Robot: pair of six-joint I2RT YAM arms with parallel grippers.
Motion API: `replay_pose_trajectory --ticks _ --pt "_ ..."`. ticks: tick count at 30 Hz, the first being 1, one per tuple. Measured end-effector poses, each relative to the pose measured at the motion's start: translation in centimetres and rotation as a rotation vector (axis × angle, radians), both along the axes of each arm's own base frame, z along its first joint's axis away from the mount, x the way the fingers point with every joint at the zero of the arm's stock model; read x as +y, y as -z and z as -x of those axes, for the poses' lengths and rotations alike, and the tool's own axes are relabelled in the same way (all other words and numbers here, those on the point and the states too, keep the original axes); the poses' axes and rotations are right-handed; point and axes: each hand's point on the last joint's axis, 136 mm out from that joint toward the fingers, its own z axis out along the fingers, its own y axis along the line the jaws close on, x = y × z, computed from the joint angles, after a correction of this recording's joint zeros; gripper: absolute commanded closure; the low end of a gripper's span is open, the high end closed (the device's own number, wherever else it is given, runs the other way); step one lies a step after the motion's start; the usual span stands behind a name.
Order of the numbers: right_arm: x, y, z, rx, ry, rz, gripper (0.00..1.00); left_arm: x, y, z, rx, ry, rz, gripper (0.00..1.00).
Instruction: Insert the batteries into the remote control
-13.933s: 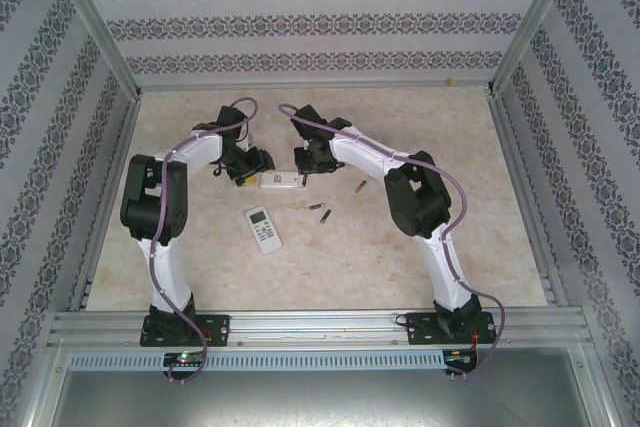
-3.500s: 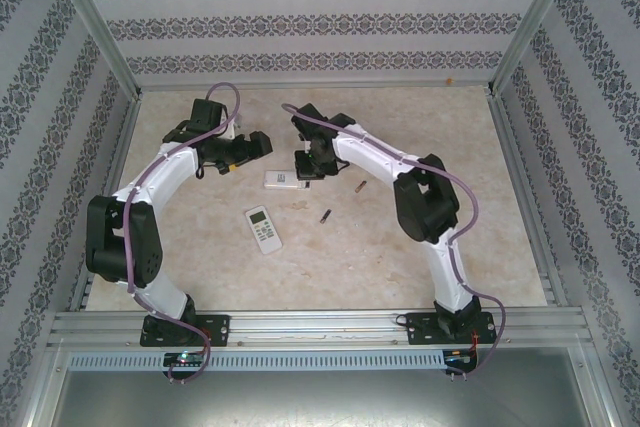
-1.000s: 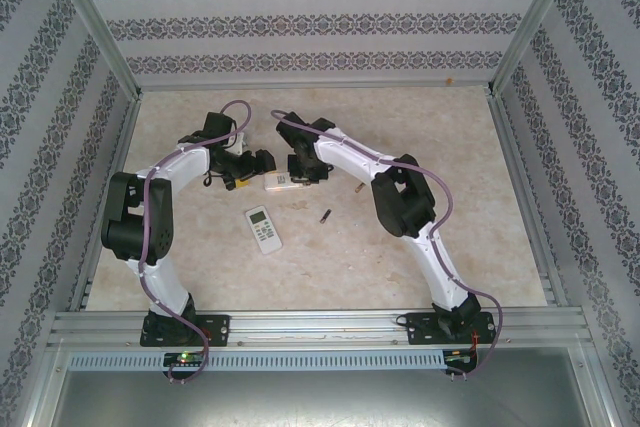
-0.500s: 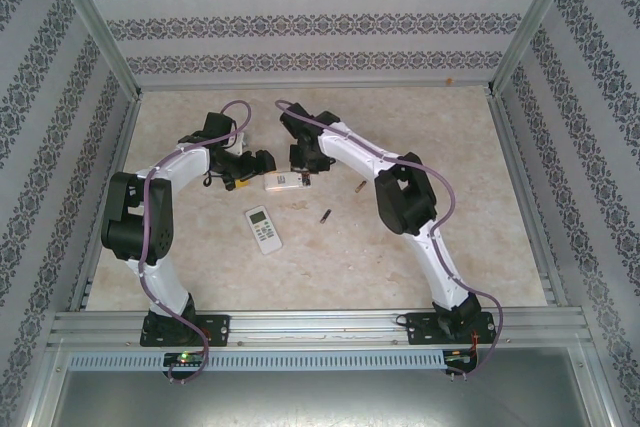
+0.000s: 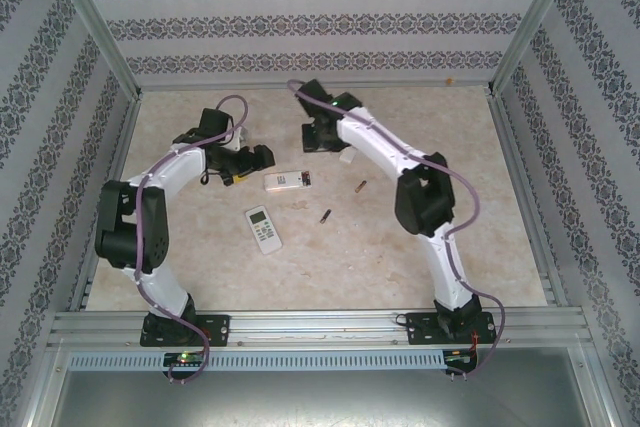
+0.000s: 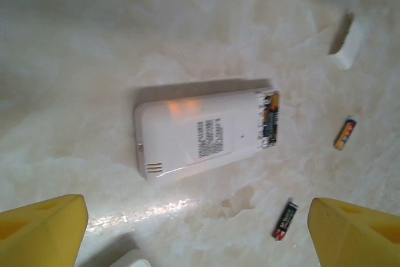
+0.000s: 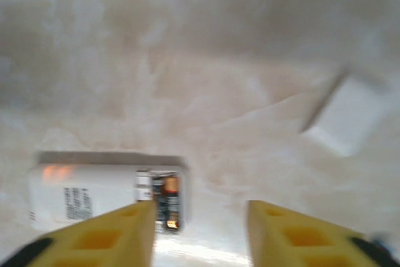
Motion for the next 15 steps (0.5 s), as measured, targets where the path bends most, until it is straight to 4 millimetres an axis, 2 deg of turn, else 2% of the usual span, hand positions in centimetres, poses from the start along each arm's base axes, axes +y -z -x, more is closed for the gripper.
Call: replay_pose_trajectory --ticks 3,4,5,6,9,12,15 --pt "-3.7 -2.8 -1.4 -0.057 0.003 0.02 0.38 0.0 -2.1 0.0 -0.054 0.0 0.007 0.07" --pt "-4.8 -3.3 -1.9 -0.068 -0.009 0.028 0.3 0.0 -2.7 0.0 -0.072 0.0 0.009 0.07" --pt "-5.8 -3.4 -2.4 -0.072 -0.037 0.046 0.15 0.0 -3.5 0.0 -0.093 0.0 0.012 0.07" --pt "-6.7 -3.3 -2.7 -0.075 -0.063 0.068 0.04 0.0 -4.0 0.0 -0.111 0.001 0.014 0.06" --pt "-8.6 -1.7 -2.5 -0.044 -0.233 0.164 0.02 -0.1 -5.7 0.1 -0.174 0.014 0.018 0.05" --pt "-8.2 0.6 -1.8 0.007 -0.436 0.224 0.03 -0.3 -6.7 0.3 -0.227 0.044 0.023 0.03" --pt "-7.7 3.3 -2.2 0.045 -0.586 0.271 0.04 -0.8 -7.2 0.4 -0.27 0.085 0.037 0.02"
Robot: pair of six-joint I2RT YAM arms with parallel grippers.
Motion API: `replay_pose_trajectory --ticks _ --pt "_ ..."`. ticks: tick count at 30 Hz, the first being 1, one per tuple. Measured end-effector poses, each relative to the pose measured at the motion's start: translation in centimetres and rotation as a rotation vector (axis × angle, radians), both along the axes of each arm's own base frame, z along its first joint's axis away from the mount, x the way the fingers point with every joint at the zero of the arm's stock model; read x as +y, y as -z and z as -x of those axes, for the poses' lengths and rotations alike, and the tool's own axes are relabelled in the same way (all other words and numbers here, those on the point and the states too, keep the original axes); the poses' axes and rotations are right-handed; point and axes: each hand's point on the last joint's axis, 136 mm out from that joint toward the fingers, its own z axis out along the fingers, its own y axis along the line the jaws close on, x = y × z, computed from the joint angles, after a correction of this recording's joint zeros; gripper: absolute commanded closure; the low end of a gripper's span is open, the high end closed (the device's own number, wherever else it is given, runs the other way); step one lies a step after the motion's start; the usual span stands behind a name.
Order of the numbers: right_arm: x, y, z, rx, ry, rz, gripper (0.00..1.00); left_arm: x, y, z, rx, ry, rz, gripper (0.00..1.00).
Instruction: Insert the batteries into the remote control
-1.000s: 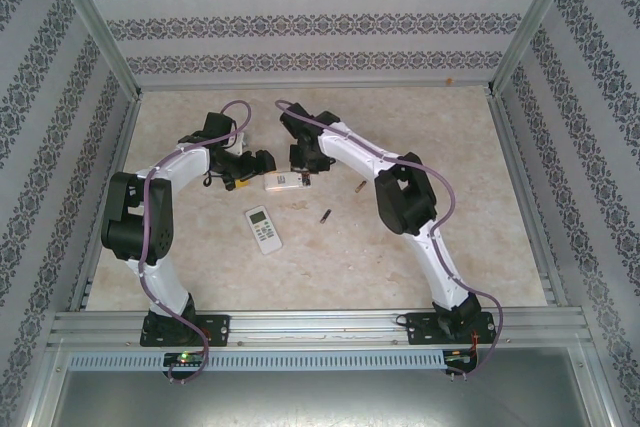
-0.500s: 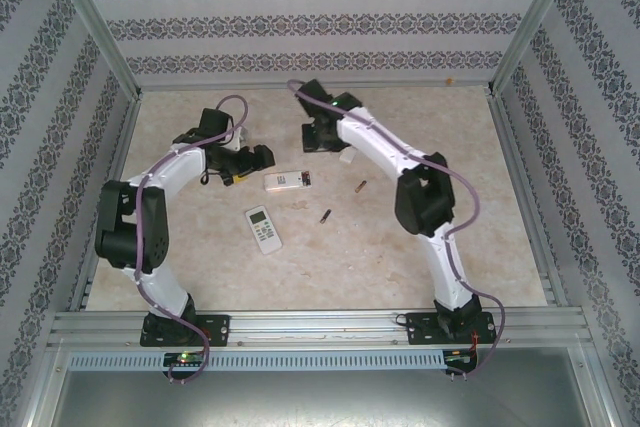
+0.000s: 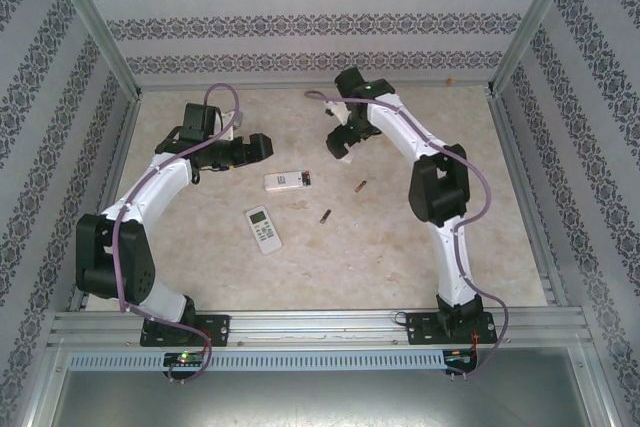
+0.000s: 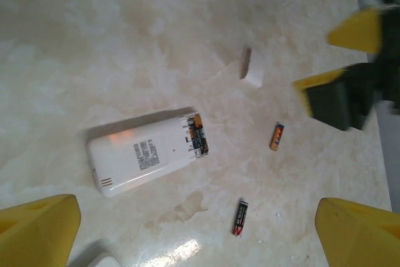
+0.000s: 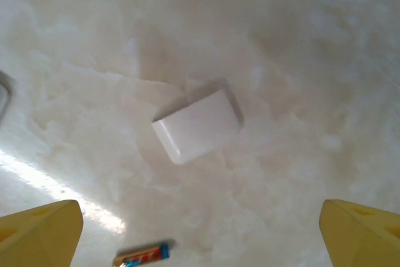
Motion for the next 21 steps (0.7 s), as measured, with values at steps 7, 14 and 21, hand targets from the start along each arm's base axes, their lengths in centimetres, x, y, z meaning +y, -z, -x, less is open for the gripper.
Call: replay_pose_trajectory --ticks 7,14,21 --pt "-0.1 5.3 -0.7 0.07 -0.139 0.064 0.06 -1.0 0.3 0.2 -0.082 0.08 0.012 0.02" --pt "-0.4 6.4 -1.6 0.093 -0.156 -0.004 0.14 -1.1 -0.3 -0.5 -0.134 0.087 0.003 0.02" --pt "-0.5 6.5 -1.6 0.107 -0.158 -0.04 0.22 -0.7 -0.4 -0.9 -0.148 0.068 -0.015 0.02"
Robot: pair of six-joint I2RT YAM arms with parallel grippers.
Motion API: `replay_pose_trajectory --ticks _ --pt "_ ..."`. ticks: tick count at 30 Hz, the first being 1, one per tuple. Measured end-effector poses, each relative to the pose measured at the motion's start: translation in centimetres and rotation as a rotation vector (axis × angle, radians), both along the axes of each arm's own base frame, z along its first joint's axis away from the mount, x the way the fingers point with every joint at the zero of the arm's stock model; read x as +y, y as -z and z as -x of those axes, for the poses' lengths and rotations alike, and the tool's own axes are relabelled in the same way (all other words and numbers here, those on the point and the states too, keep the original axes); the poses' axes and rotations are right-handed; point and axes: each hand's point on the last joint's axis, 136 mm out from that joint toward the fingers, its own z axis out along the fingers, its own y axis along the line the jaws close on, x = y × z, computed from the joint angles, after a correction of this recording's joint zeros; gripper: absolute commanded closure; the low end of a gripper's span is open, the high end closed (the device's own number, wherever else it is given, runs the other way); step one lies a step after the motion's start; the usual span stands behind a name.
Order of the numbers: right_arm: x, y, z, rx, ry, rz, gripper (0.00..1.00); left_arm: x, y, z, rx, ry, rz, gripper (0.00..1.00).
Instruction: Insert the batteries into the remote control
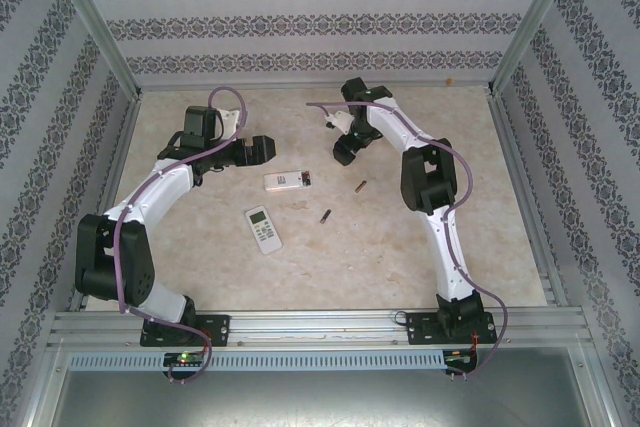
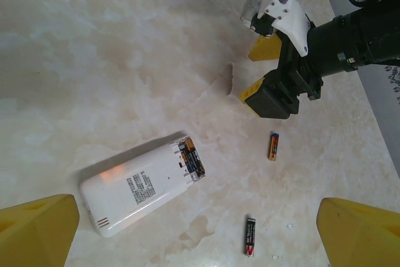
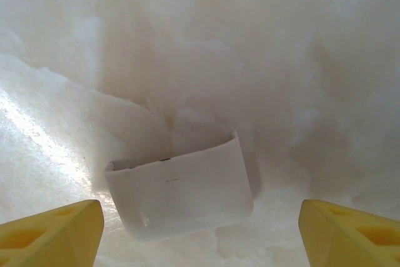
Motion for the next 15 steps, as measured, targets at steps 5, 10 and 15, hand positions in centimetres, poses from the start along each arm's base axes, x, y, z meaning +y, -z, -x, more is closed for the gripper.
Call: replay_pose_trajectory --ticks 5,10,15 --pt "0.1 0.5 0.6 0.022 -0.015 -0.002 0.24 -0.1 -0.1 -0.1 0.002 -0.002 0.006 0.02" --pt "-0.1 1.2 1.4 0.052 -0.029 0.007 0.23 -0.1 0.0 -0.1 0.01 -0.018 0.027 0.02" --pt "0.4 1.2 1.8 0.056 -0.042 0.014 0.3 0.0 1.5 0.7 0.045 -0.027 0.031 0.01"
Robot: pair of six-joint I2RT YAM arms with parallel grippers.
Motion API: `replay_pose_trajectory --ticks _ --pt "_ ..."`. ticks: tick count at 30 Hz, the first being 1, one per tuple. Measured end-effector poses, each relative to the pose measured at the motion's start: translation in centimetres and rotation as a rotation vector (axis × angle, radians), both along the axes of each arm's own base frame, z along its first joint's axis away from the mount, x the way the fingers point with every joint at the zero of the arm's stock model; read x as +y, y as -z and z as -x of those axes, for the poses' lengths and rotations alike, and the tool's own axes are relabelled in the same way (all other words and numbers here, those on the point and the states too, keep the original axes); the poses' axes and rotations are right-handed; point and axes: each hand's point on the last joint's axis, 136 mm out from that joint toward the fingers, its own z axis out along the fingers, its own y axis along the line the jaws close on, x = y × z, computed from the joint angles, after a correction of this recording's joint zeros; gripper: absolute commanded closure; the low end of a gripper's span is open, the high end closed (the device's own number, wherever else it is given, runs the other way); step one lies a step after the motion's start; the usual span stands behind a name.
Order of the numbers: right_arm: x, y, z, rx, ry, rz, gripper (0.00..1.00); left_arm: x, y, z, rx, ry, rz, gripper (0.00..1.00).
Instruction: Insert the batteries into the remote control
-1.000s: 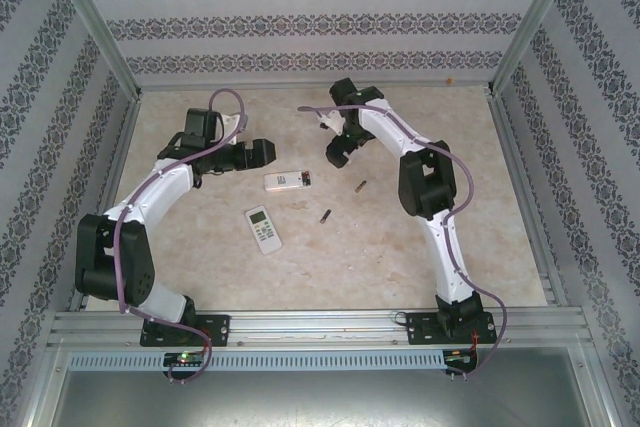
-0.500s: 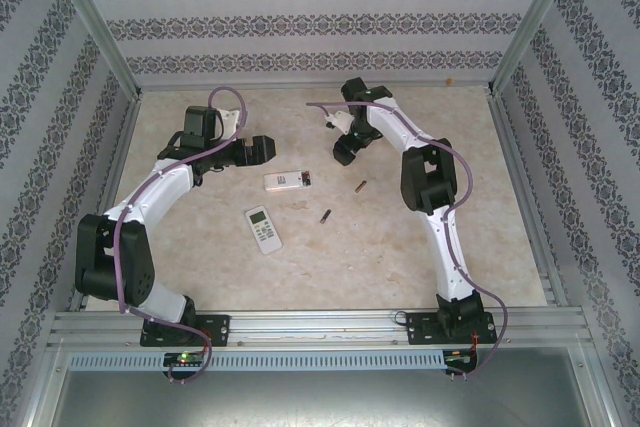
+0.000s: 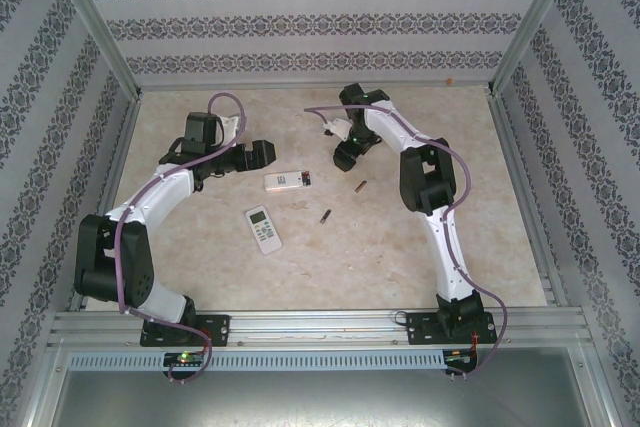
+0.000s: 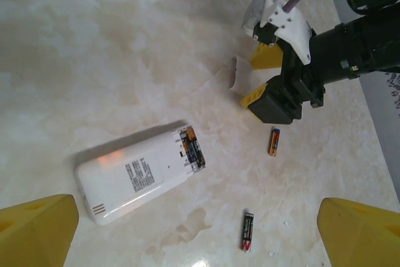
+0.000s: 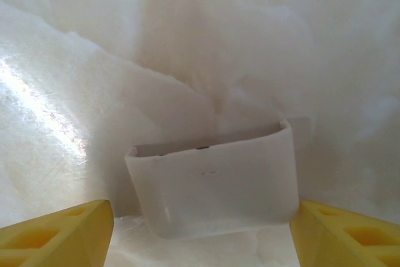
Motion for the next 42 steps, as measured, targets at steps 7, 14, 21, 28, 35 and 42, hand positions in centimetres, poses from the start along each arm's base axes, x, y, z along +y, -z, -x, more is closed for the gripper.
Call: replay_pose_trajectory --ticks 7,14,21,28,35,42 --pt "1.4 -0.1 0.5 -0.014 -0.039 0.017 0.42 0.0 -0.1 0.0 -0.003 0.0 0.001 0.01" --pt "1.6 -0.2 0.7 -0.051 -0.09 0.051 0.5 0.3 -1.1 1.2 -0.033 -0.007 0.003 0.0" --pt "0.6 -1.4 3.4 -0.06 -0.194 0.062 0.51 0.6 -1.4 1.8 -0.045 -0.022 -0.004 0.0" --pt "4.1 -5.7 6.5 -0.16 -0.377 -0.035 0.52 0.7 -0.6 1.5 -0.029 -0.029 -0.008 0.0" --pt "9.4 -6.0 8.4 -0.214 -0.539 -0.094 0.51 1.3 0.5 1.0 0.002 -0.055 -0.016 0.0" --pt "12.0 -3.4 7.1 -0.208 -0.568 -0.09 0.49 1.8 0.7 0.9 0.006 -0.07 -0.023 0.0"
